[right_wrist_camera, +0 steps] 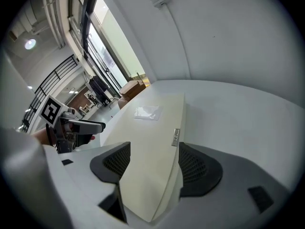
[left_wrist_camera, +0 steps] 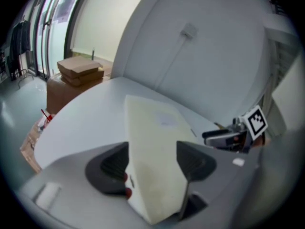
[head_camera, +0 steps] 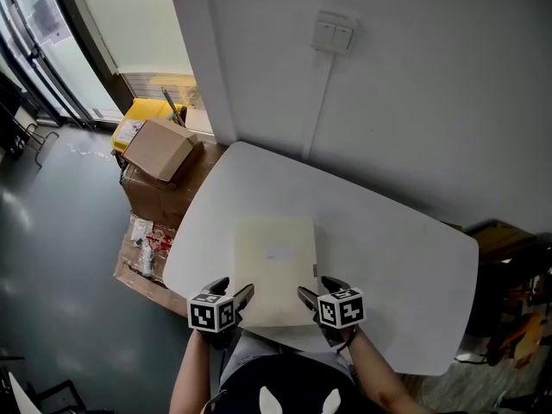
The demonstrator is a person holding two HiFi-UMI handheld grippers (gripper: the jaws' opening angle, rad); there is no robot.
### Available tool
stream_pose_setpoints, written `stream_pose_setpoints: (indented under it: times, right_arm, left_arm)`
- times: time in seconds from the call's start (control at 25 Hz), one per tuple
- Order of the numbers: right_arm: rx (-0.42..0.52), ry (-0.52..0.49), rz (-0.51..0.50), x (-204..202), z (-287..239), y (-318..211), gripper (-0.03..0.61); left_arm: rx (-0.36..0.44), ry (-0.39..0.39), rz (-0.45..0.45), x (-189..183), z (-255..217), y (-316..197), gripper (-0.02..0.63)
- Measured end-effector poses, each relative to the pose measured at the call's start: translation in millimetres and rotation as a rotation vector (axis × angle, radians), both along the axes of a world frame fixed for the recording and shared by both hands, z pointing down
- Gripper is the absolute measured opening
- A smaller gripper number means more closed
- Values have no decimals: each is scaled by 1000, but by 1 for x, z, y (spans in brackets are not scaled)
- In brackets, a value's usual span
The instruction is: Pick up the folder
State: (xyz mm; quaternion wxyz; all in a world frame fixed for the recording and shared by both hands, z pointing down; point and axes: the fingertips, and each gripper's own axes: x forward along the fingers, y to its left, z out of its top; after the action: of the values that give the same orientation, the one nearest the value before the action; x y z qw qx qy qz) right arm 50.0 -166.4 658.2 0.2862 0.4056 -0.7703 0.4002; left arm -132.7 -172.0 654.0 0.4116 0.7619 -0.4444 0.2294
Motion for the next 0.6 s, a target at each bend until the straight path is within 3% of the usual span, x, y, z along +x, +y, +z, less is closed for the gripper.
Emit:
stream_pose_setpoints:
  times: [0.6]
  right_arm:
    - [-103, -41, 26, 4, 23, 3, 285]
  left_arm:
    - [-104, 34, 27, 2, 25, 7, 302]
